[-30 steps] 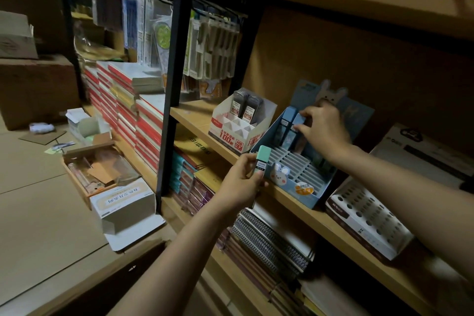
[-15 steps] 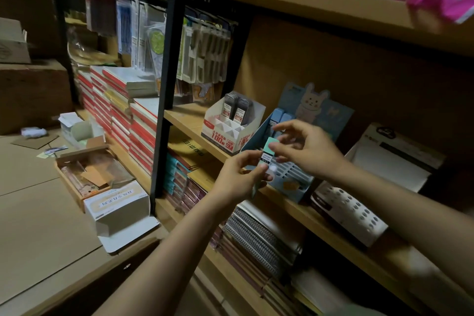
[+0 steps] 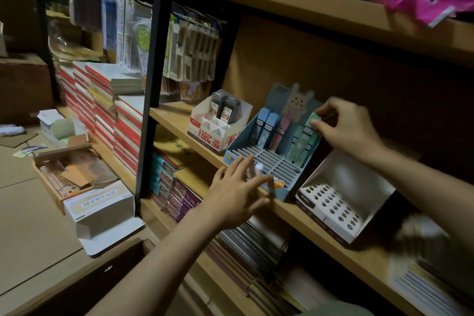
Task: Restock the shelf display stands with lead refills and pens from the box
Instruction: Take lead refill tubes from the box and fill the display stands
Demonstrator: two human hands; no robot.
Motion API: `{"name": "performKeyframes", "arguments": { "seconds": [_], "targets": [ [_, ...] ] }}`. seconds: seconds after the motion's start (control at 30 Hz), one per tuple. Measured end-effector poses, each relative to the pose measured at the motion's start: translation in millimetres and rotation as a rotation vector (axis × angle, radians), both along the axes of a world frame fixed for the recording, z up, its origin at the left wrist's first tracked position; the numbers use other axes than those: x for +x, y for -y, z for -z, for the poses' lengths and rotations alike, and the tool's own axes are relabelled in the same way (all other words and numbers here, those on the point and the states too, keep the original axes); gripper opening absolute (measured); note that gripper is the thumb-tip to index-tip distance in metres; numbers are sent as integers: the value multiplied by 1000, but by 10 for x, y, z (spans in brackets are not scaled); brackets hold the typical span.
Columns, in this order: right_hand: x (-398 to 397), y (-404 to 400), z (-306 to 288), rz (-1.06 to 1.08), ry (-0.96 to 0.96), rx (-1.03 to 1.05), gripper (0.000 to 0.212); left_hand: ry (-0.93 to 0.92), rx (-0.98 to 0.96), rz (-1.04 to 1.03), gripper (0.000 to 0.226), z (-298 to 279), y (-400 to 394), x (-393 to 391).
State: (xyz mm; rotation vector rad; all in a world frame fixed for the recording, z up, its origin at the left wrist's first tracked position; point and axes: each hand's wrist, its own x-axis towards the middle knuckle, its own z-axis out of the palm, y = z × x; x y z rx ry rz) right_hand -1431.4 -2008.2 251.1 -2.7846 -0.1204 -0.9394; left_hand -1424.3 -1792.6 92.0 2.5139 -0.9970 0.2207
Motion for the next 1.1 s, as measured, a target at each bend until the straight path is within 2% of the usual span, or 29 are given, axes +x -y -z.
{"name": "performKeyframes", "arguments": {
  "seconds": [0.17, 0.5, 0.7, 0.77, 0.83, 0.9, 0.97, 1.0, 1.1],
  "targets": [
    [86, 7, 214, -12, -12, -66, 12, 39, 42, -11, 59, 46, -17, 31],
    [218, 26, 480, 80, -35, 29, 12, 27, 18, 2, 58, 80, -1, 62],
    [196, -74, 440, 146, -79, -115, 24, 2, 30, 28, 60, 73, -6, 52],
    [139, -132, 388, 171, -81, -69, 35, 0, 13, 53, 61, 30, -62, 34],
    [-15, -204, 387, 115, -17, 88, 43, 31, -100, 82, 60, -16, -161, -1],
    [-264, -361, 496, -29, 67, 223, 33, 59, -272, 114, 50, -23, -287, -55],
    [-530, -589, 744, -195, 47, 326, 19, -36, -376, 144, 34, 29, -418, -133],
    [-644, -714, 911, -267, 4, 360, 15, -127, -370, 144, 27, 86, -486, -186],
    [-867, -1075, 1524, -401, -296, 389, 7, -413, -151, 77, 21, 423, -738, -430]
  ]
}}
